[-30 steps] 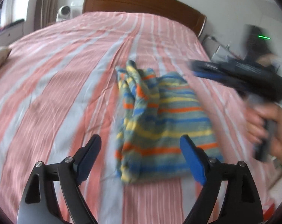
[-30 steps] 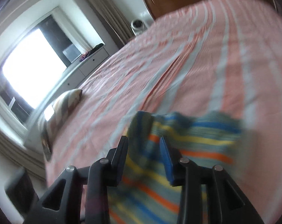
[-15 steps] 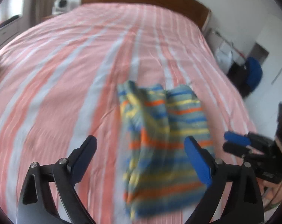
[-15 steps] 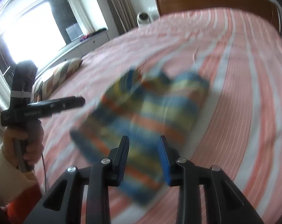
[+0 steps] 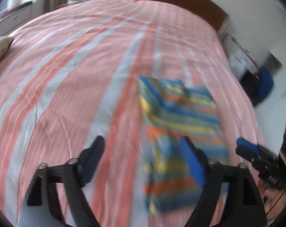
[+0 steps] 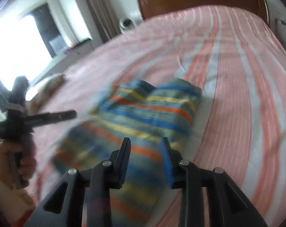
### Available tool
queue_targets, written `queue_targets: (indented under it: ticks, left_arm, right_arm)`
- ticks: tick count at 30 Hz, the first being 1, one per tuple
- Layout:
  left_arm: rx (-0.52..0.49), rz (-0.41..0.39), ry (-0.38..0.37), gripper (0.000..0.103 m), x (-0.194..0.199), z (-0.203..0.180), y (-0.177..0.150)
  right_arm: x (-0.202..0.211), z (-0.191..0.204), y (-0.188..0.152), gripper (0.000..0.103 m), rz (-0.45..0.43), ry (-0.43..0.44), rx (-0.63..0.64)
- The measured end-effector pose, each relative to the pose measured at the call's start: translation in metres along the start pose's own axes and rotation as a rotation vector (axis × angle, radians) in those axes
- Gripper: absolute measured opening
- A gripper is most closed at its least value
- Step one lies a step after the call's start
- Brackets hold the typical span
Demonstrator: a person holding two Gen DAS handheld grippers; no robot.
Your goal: Fold small clothes
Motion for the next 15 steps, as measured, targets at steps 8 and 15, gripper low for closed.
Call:
queue_targets:
  ticks: [8,15]
  left_arm:
    - [-0.041,0.072,0.233,0.078,0.021,0.019,-0.064]
    - [-0.131,-0.023,0.256,0.087,0.06,-0.007,-0.061]
  right_arm:
    - [0.009,0.006,-0.108,0.041,0.167,-0.089,-0.049]
    - [0.07,0.006,-0.12,0.066,0.058,-0.156,-0.105]
Point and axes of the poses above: each gripper's, at about its wrist camera, not at the fingertips, and x roughly against the way its jaws point, z to its left, y to its top, the point moved 10 cm from there along -x, roughly the way its jaws point, and after that the axes turned 4 degrees about -y, right-handed, at the moved point
